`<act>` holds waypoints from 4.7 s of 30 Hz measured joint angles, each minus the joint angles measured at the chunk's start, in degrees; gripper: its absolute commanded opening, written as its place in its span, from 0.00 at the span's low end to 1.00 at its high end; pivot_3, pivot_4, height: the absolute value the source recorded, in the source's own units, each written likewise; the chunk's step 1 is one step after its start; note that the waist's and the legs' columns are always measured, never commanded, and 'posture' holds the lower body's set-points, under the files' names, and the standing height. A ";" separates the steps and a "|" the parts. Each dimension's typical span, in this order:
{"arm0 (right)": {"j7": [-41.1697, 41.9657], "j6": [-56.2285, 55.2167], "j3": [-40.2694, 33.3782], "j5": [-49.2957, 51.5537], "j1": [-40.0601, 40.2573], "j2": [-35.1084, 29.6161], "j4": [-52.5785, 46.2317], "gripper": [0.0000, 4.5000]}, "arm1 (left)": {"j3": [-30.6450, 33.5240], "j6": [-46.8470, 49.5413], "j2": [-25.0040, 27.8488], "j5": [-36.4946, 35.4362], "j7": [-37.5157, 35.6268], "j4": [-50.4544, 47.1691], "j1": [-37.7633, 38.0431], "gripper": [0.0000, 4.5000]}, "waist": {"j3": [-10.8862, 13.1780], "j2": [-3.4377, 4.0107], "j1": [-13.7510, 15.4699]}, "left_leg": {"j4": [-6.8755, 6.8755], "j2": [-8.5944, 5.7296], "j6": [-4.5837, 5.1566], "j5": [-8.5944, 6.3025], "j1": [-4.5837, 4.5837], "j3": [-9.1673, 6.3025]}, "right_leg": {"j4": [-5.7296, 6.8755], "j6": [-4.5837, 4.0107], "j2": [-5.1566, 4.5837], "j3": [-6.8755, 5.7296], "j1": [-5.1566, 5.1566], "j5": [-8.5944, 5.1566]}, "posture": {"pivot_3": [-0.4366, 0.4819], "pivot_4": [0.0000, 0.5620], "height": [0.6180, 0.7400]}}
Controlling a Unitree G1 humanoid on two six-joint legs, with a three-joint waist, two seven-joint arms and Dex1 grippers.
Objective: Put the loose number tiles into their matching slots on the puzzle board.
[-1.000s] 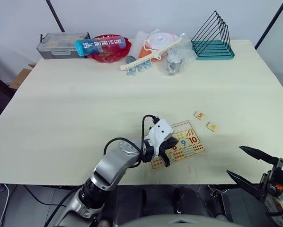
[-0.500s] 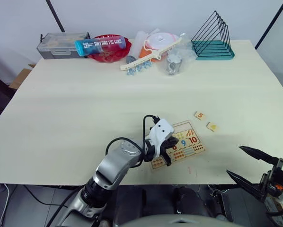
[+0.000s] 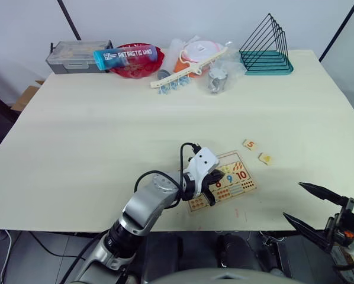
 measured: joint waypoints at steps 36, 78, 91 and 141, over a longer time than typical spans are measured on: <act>0.53 -0.33 0.01 -0.45 -0.06 0.11 0.01 1.00 | -1.00 0.09 -0.01 0.44 0.82 1.11 -1.48 0.01 | 0.00 0.00 0.00 | 0.00 0.00 0.00 0.00 0.01 -0.01 | 0.00 0.00 0.00 0.00 0.01 0.00 | 0.48 0.27 1.00; -0.32 -0.33 0.12 -1.05 0.15 0.15 -0.73 1.00 | -0.54 -0.77 -2.21 1.12 2.46 3.17 -1.95 0.01 | -0.01 0.00 0.01 | 0.00 -0.01 0.00 0.00 0.00 0.00 | -0.01 0.00 0.00 0.00 0.01 0.00 | 0.48 0.27 1.00; -0.37 -0.32 0.15 -1.14 0.17 0.18 -0.73 1.00 | -0.53 -1.32 -2.30 1.31 2.46 3.57 -1.98 0.01 | -0.01 0.00 0.01 | 0.00 0.00 0.00 0.00 0.01 -0.01 | -0.01 0.00 0.00 0.00 0.01 0.00 | 0.48 0.27 1.00; -0.48 -0.07 0.20 -1.16 0.12 0.17 -0.73 1.00 | 0.05 -2.76 -3.51 3.28 2.18 5.08 -2.22 0.01 | -0.01 0.00 0.01 | 0.00 -0.01 0.00 0.00 0.00 -0.01 | -0.01 0.00 0.00 0.00 0.01 0.00 | 0.48 0.27 1.00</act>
